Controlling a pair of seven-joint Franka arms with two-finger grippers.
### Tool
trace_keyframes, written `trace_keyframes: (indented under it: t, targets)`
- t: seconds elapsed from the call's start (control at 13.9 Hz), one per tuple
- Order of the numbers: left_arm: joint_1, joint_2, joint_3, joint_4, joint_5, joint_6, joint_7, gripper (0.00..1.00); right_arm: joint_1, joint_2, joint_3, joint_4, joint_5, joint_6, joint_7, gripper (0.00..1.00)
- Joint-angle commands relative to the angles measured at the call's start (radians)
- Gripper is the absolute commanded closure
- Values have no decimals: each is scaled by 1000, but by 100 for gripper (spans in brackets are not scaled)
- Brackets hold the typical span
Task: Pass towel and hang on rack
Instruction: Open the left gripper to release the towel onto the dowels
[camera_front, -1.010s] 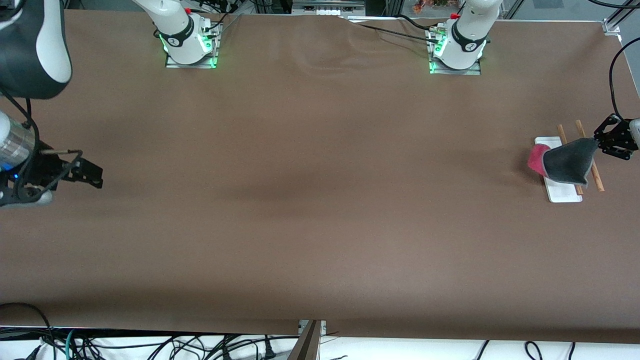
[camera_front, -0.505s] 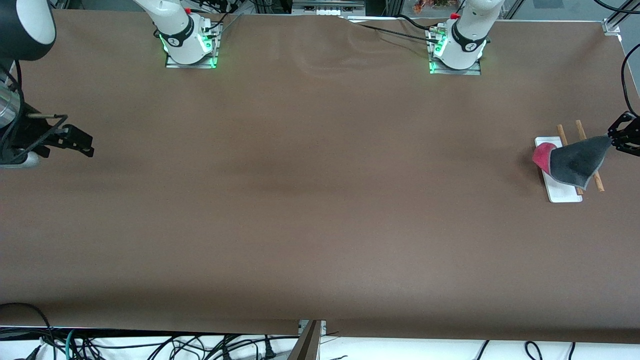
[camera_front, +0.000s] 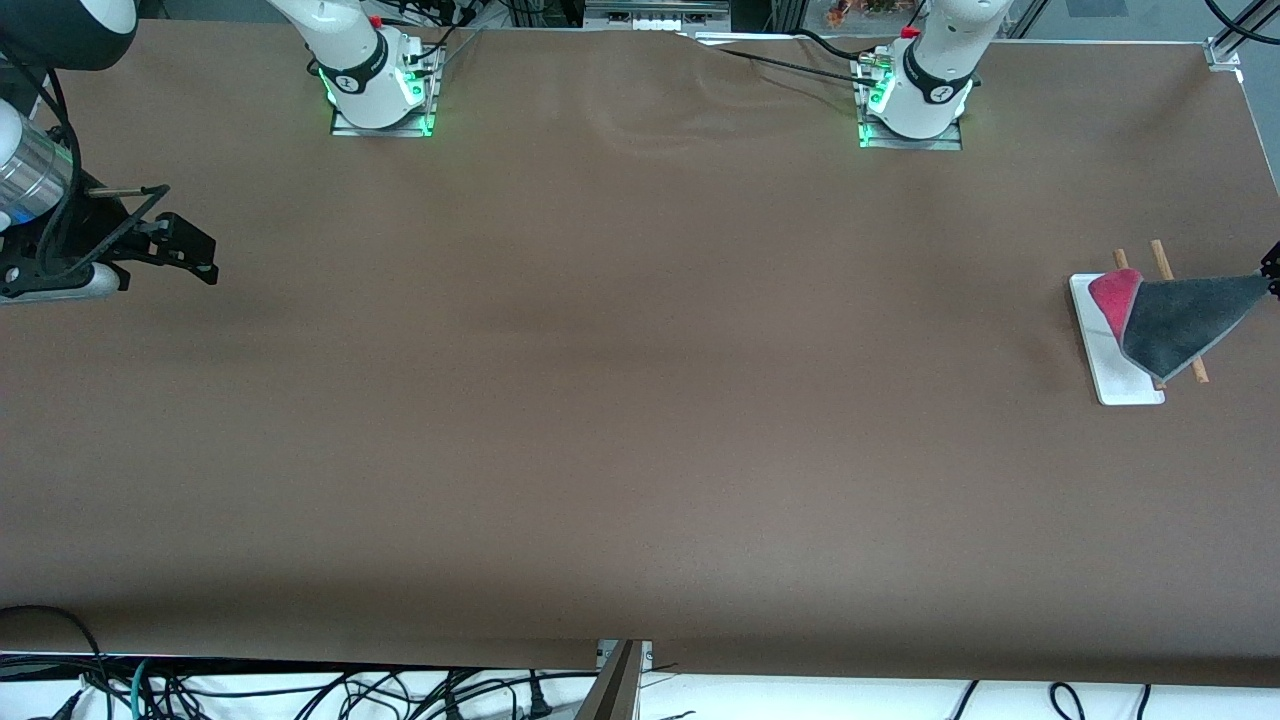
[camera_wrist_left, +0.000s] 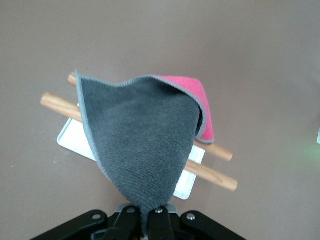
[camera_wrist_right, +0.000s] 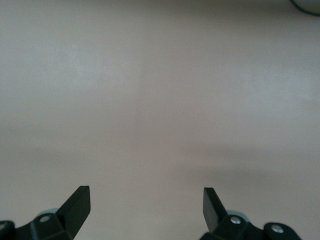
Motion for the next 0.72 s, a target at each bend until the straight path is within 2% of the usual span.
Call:
trace_keyframes:
  t: [0.0, 0.58, 0.65]
  targets:
    - [31, 87, -14, 75, 23, 11, 54, 100, -21, 16, 13, 37, 24, -22, -5, 0]
    - [87, 188, -14, 110, 15, 99, 157, 100, -22, 30, 12, 47, 19, -16, -18, 0]
    - [87, 195, -14, 112, 15, 108, 169, 93, -22, 30, 12, 47, 19, -17, -18, 0]
